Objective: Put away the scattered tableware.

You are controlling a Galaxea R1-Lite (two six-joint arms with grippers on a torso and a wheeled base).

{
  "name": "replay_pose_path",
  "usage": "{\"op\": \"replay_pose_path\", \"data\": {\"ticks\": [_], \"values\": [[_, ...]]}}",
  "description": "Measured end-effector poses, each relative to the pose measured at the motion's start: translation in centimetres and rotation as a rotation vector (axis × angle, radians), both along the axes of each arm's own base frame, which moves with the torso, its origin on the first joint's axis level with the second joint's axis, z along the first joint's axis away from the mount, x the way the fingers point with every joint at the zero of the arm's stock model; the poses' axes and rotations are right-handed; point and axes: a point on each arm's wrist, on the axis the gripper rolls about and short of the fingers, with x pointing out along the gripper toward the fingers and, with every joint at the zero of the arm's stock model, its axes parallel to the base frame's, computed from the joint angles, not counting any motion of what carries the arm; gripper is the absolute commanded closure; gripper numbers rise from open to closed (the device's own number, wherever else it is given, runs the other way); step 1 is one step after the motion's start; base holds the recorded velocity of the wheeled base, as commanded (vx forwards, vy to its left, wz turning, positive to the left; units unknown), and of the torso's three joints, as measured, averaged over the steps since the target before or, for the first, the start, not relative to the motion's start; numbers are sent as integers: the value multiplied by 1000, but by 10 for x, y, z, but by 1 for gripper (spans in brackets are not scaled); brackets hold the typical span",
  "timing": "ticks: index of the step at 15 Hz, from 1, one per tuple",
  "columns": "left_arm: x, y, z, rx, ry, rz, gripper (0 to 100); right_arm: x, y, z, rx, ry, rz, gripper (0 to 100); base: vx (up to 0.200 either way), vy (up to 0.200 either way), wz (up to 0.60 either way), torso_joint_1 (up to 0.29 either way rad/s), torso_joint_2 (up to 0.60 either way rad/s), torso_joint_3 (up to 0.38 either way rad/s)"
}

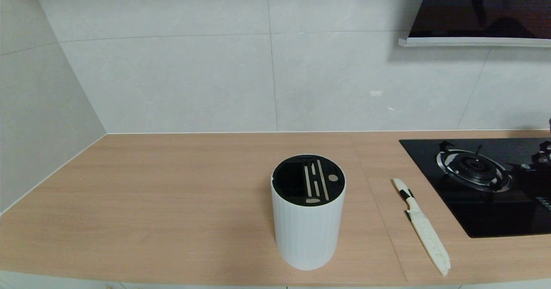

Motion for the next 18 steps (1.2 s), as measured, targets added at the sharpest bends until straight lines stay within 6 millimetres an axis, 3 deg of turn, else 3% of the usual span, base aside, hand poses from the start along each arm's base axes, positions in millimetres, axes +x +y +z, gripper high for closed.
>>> {"op": "replay_pose_path", "data": {"ticks": [5,18], "values": [[0,0,0,0,0,0,0,0,0,0,0,0,0,0,0,0,0,189,-388,-197],[0,0,0,-1,0,0,0,0,0,0,0,0,-1,0,0,0,0,2,-5,-2]]}}
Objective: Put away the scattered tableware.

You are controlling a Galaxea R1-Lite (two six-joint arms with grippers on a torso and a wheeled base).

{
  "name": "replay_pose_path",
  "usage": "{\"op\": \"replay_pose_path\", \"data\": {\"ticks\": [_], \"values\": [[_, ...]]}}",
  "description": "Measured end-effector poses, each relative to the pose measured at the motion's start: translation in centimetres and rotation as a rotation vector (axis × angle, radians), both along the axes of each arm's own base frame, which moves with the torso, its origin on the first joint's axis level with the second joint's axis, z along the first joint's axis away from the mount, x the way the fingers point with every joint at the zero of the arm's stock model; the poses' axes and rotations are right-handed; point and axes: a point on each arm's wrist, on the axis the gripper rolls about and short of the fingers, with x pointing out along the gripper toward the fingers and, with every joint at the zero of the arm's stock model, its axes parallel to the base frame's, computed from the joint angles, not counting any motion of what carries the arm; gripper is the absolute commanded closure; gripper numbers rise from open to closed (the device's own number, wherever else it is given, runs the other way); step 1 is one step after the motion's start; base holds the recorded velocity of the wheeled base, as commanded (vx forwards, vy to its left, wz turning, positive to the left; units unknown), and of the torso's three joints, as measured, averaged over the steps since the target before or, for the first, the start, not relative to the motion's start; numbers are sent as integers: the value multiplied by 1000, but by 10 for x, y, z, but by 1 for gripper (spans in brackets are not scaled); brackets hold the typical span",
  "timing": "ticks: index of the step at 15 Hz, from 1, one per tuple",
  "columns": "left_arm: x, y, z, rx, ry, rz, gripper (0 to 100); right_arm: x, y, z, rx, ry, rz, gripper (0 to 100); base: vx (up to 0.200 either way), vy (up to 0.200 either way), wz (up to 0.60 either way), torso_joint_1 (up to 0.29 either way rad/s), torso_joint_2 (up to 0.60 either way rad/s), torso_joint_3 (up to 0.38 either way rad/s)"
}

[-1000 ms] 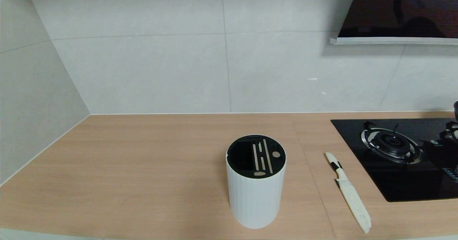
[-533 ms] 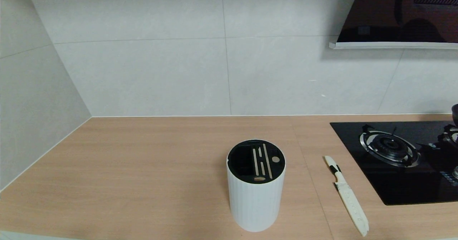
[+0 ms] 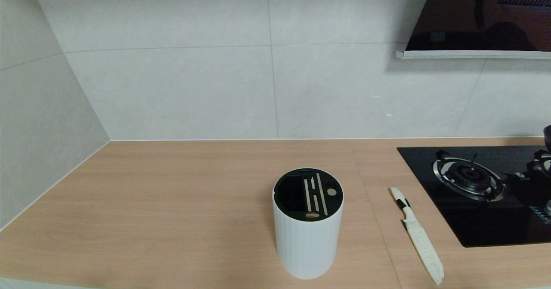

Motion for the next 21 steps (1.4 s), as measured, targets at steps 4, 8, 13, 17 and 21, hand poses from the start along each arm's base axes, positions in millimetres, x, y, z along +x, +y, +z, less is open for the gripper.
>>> {"op": "replay_pose_path", "data": {"ticks": [4,8,13,17,21], "values": [[0,0,0,0,0,0,0,-5,0,19,18,-88,22,0,0,0,0,0,0,0],[0,0,0,0,0,0,0,-3,3,41,17,-15,153,0,0,0,0,0,0,0],[0,0,0,0,0,0,0,48,5,89,39,236,230,0,0,0,0,0,0,0],[0,0,0,0,0,0,0,124,12,112,45,365,284,0,0,0,0,0,0,0],[0,0,0,0,0,0,0,208,26,93,26,428,258,0,0,0,0,0,0,0]]}}
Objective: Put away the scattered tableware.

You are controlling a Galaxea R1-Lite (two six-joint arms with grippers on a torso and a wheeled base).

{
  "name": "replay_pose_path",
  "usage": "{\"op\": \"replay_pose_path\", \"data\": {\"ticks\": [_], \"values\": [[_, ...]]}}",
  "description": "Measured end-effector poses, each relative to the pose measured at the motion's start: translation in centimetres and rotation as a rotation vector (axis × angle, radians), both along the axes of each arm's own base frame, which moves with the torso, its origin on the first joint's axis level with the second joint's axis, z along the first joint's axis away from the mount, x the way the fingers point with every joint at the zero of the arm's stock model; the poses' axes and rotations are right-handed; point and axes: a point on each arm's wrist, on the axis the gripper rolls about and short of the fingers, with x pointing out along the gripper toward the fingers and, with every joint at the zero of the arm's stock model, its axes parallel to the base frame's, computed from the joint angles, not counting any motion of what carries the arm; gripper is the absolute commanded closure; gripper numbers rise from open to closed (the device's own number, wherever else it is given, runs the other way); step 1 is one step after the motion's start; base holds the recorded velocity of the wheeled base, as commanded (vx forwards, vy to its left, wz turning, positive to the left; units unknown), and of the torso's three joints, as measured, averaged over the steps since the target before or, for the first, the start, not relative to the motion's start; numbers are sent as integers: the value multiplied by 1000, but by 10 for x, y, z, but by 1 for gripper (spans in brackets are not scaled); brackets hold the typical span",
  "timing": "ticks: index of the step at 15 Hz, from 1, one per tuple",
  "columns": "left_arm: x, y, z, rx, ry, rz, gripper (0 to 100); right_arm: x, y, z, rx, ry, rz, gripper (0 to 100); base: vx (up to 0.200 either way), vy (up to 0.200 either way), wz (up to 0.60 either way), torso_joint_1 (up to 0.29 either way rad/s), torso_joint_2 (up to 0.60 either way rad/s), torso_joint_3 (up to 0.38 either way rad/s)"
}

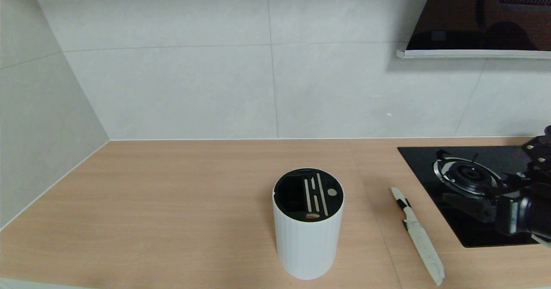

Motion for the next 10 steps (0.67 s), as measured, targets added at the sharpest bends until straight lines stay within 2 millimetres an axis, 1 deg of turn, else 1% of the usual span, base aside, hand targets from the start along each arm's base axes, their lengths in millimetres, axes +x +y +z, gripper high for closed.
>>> {"op": "replay_pose_path", "data": {"ticks": [2,3,4,7,10], "values": [[0,0,0,0,0,0,0,35,5,-23,-36,48,-42,0,0,0,0,0,0,0],[0,0,0,0,0,0,0,49,8,-36,-54,66,-58,0,0,0,0,0,0,0],[0,0,0,0,0,0,0,59,9,-47,-66,87,-69,0,0,0,0,0,0,0],[0,0,0,0,0,0,0,77,13,-83,-100,204,-77,0,0,0,0,0,0,0],[0,0,0,0,0,0,0,90,14,-106,-132,218,-124,0,0,0,0,0,0,0]]}}
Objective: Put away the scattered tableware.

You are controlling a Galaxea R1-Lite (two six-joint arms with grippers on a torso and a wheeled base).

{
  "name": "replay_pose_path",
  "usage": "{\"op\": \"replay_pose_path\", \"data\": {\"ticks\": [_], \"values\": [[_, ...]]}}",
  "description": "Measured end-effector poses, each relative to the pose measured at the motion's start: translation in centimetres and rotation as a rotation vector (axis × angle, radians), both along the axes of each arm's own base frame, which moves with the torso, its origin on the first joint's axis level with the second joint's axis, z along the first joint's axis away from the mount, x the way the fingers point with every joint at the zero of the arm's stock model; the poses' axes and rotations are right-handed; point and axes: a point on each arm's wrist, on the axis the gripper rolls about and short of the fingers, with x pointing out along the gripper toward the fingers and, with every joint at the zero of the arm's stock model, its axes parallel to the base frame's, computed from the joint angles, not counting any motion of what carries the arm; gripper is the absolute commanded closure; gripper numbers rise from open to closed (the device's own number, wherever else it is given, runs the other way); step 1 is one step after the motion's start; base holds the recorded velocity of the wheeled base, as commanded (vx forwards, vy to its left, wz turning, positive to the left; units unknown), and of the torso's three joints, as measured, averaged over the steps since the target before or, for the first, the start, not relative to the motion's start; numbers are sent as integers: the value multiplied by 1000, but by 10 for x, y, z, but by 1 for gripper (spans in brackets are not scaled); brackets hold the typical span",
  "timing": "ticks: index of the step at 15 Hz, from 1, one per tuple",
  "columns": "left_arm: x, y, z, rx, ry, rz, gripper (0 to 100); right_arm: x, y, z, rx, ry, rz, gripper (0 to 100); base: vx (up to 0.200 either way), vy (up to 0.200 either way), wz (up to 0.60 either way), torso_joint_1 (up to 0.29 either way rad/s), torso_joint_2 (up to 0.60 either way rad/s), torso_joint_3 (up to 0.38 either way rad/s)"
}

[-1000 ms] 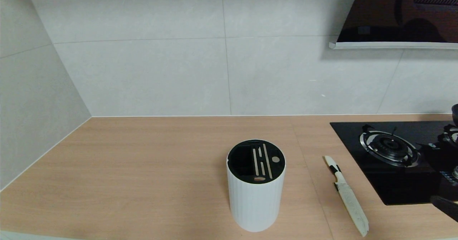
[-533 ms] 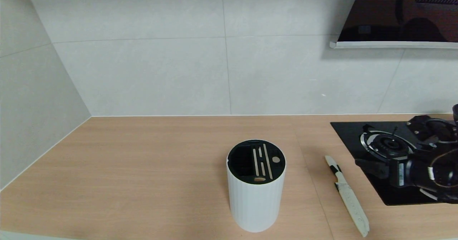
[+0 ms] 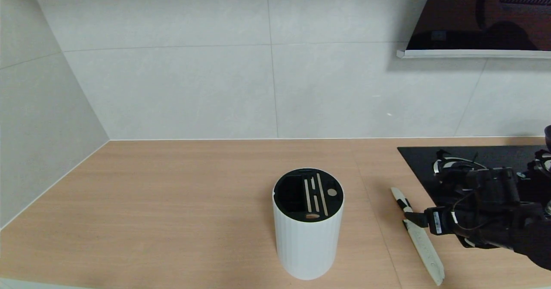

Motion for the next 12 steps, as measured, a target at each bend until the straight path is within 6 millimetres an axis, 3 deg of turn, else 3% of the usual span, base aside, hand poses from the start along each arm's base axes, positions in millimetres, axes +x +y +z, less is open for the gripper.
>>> {"op": "replay_pose_path", "data": {"ticks": [6,12], "values": [[0,0,0,0,0,0,0,17,1,-40,-39,30,-45,0,0,0,0,0,0,0],[0,0,0,0,0,0,0,23,1,-59,-63,44,-76,0,0,0,0,0,0,0]]}}
